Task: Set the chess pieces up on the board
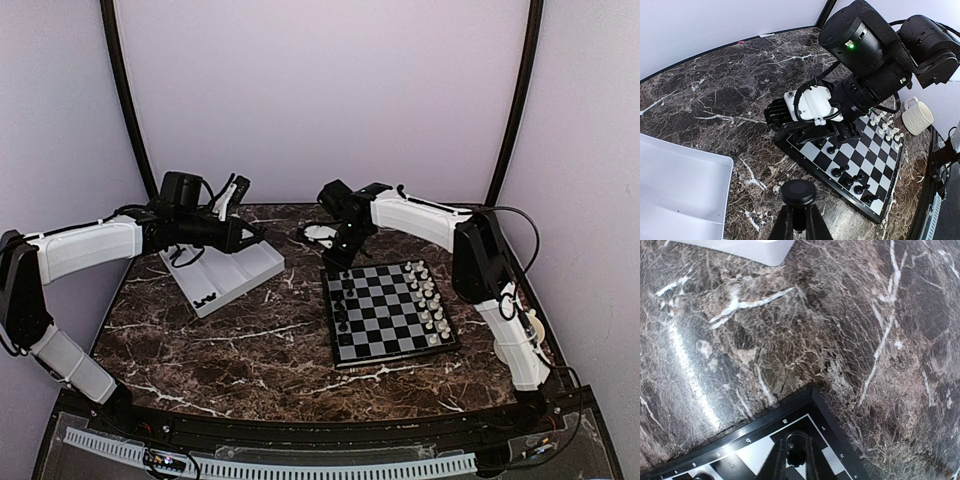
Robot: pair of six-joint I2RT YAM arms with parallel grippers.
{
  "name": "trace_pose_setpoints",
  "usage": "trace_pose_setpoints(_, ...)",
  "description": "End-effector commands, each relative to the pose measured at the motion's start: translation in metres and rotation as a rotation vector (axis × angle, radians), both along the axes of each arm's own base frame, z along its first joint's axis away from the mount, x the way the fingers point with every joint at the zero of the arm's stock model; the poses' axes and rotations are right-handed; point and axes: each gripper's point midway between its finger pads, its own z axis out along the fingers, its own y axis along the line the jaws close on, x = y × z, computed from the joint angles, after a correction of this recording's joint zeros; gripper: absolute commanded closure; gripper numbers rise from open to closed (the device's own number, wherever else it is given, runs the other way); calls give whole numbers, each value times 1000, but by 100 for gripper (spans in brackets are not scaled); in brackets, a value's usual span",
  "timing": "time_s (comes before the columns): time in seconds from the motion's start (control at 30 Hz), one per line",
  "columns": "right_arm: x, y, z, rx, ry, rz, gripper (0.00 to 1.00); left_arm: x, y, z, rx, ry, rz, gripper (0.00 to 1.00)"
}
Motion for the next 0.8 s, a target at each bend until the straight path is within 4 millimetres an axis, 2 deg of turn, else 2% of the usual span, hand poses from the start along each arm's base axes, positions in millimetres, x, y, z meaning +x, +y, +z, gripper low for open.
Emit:
trace_pose_setpoints(0.0, -2, -3, -4, -17, 10, -17, 80, -3, 0, 11, -18, -10, -10, 99)
trace_pose_setpoints(0.13, 0, -3, 8, -6, -7, -25, 72, -2, 1, 12, -19, -12, -8, 99)
trace_pose_setpoints(0.23, 2, -3, 24, 13, -33, -32, 67, -2, 0, 10, -17, -8, -10, 99)
trace_pose_setpoints(0.4, 0, -1, 73, 70, -92, 2, 64, -5, -5, 4, -21, 18, -45, 99)
trace_pose_setpoints(0.5, -26, 0, 110, 143, -104, 160, 64, -13, -18, -4, -63, 85, -127, 99)
trace_pose_setpoints(0.53, -39, 0, 123, 175, -107, 227, 64, -14, -21, -13, -70, 126, -147, 99)
trace_pose_setpoints(0.57, -56, -3, 130, 196, -102, 311, 64, -20, -28, -10, -101, 151, -196, 99)
trace_pose_setpoints(0.6, -74, -7, 147, 221, -123, 386, 64, -24, -33, -15, -123, 202, -236, 99)
trace_pose_setpoints(0.63, -86, -10, 145, 217, -131, 444, 63, -27, -37, -18, -131, 229, -256, 99)
trace_pose_setpoints(0.7, -110, -15, 157, 199, -201, 544, 63, -36, -46, -26, -153, 300, -310, 99)
trace_pose_setpoints(0.77, -124, -19, 151, 138, -235, 608, 62, -43, -54, -29, -170, 338, -354, 99)
